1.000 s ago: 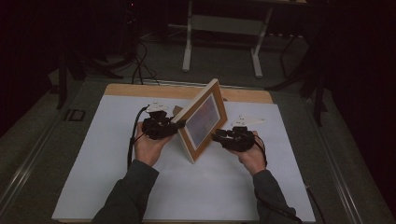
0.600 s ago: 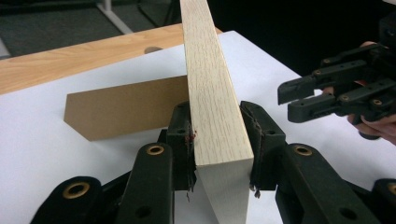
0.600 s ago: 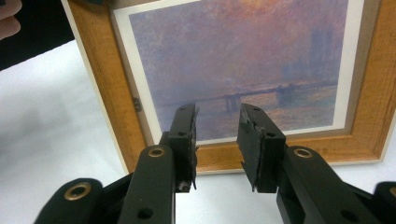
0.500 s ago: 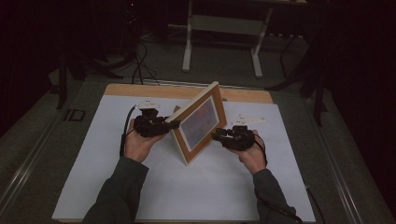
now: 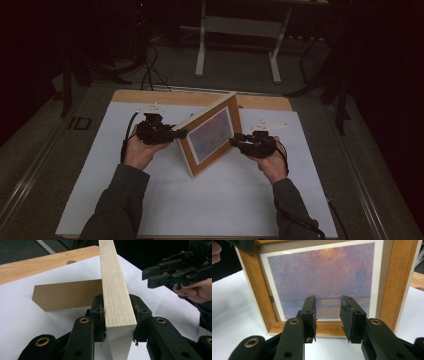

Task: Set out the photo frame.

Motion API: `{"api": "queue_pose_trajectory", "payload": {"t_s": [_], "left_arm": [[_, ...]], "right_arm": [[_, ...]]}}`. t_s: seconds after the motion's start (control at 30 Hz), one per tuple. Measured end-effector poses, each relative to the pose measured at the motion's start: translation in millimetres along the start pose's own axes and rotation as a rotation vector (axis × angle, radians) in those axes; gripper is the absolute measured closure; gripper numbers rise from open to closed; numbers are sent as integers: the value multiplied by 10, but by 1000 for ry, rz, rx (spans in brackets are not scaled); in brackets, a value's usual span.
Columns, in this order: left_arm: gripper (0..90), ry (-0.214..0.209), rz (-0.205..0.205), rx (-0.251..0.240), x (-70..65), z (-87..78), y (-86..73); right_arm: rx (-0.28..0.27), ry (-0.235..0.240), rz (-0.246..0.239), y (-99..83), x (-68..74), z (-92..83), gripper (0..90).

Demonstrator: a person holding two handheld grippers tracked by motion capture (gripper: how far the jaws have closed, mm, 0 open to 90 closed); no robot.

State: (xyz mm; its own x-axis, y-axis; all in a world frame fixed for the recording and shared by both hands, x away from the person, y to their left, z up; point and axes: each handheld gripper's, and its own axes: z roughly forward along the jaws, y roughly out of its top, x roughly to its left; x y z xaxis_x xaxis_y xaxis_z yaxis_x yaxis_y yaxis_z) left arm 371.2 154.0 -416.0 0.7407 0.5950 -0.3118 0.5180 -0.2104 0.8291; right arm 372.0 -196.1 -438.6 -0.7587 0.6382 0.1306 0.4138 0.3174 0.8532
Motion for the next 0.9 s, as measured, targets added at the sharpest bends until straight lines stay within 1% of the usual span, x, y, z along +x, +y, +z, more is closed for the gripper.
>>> {"api": "queue_pose_trajectory", "payload": {"t_s": [0.17,0.37,0.43,0.47,0.53,0.57,0.6,0.73,0.9], "left_arm": [[706,-27,1,4,45,-27,-6],[709,-53,20,15,65,-46,-1],[710,-68,25,16,77,-49,-2],[710,-82,24,17,89,-48,-3],[713,-105,27,16,112,-41,-2],[715,-109,29,16,115,-39,-1],[716,-117,33,16,117,-34,1],[717,-133,54,25,101,-28,15],[719,-148,66,38,99,-22,33]], "right_arm": [[-8,-11,4,33,-30,-20,648],[-17,-29,11,60,-80,-37,647],[-18,-38,12,77,-101,-46,646],[-19,-43,13,83,-107,-46,644],[-12,-58,7,97,-129,-32,639],[-3,-70,6,106,-142,-19,637],[-1,-71,8,109,-146,-17,637],[-15,-84,18,133,-184,-20,631],[-17,-120,17,155,-222,-21,607]]}}
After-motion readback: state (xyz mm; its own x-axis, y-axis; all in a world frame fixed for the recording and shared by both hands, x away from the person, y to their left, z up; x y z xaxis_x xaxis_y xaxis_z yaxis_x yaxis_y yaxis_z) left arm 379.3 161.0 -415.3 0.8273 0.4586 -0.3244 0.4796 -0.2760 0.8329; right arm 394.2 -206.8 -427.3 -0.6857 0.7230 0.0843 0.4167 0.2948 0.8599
